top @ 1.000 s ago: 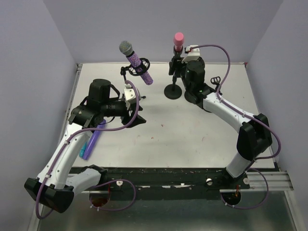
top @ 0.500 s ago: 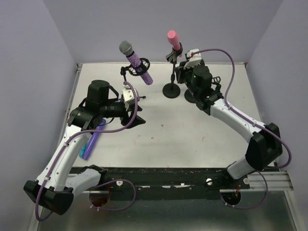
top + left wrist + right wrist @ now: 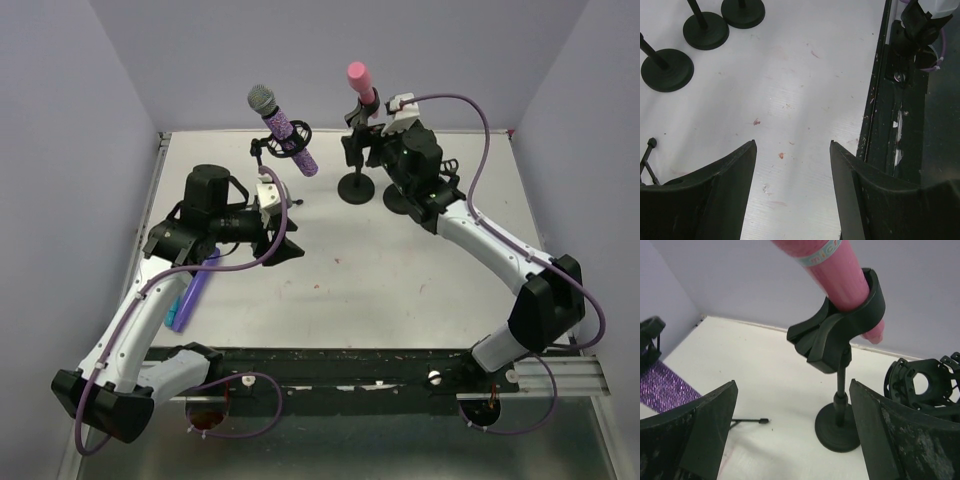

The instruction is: Remove the microphone from the stand

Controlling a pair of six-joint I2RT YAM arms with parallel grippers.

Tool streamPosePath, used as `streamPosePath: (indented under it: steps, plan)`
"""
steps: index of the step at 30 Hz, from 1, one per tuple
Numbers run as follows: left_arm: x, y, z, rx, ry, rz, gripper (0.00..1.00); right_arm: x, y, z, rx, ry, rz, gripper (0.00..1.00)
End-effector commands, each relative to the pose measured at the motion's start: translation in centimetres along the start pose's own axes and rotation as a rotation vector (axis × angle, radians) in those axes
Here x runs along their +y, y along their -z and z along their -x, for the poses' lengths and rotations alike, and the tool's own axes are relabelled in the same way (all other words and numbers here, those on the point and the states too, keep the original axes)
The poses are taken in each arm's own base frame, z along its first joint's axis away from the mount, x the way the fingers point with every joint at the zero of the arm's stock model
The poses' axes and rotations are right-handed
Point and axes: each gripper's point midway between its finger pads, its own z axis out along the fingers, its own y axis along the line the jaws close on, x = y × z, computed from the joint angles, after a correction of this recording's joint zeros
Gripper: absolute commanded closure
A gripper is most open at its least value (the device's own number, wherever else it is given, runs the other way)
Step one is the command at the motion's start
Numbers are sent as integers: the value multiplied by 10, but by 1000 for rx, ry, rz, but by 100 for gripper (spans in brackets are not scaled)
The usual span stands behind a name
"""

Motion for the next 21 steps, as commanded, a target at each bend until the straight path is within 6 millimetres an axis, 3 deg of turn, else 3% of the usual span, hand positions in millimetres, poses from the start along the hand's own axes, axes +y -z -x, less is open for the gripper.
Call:
streamPosePath:
  steps: [1,10,17,21]
  plan:
    - [-1,0,6,-19,-7,-17,32,-5,-25,10,-30,-137,-99,0]
    - [0,1,2,-4,-14,-8,32,-34,-64,1,-34,-259,-338,1]
    - [3,0,3,-6,-14,-4,32,-41,-66,-18,5,-283,-391,15]
    - [3,0,4,-10,-11,-8,32,-36,-61,-28,38,-257,-344,32]
